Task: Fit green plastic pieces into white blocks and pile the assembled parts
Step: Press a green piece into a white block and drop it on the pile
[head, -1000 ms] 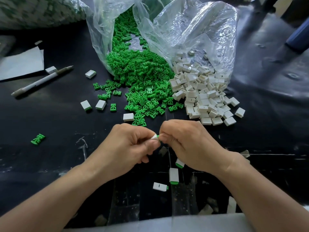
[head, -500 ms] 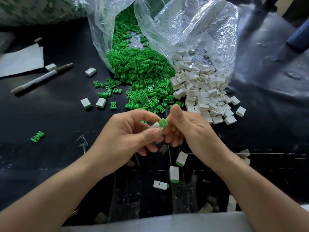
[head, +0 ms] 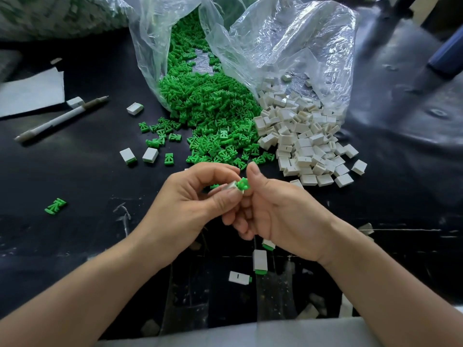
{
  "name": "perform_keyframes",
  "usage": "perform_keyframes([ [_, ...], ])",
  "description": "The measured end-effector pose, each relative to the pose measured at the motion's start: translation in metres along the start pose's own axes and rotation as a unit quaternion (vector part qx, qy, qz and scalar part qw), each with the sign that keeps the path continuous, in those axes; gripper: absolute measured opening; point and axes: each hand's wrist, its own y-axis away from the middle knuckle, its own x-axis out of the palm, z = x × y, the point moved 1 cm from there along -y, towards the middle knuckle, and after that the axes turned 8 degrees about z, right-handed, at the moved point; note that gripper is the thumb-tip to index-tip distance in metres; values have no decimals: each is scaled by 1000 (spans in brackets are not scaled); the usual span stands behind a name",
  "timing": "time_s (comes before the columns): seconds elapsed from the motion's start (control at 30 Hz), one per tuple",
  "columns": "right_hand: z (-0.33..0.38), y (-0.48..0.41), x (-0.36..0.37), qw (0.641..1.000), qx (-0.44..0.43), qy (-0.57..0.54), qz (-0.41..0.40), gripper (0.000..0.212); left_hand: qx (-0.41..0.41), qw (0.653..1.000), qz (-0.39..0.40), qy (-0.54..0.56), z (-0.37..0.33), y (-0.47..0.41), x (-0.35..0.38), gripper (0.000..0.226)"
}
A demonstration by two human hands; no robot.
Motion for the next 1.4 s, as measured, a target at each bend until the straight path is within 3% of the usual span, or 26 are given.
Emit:
perform_keyframes([
  [0.13,-2,0,1,1000,-9,8,-24,46,16,999,21,-18,1,1,0,23],
  [0.57,-5,1,6,997,-12,42,-56,40,43,995,1,-86,2,0,-3,19],
  [1.0,-3,0,0,999,-4,6,-44,34,-1,1000,-11,-12,0,0,-4,18],
  [1.4,0,3,-1,990,3,125,-58,35,-23,1000,-7,-13,-2,1,-7,16],
])
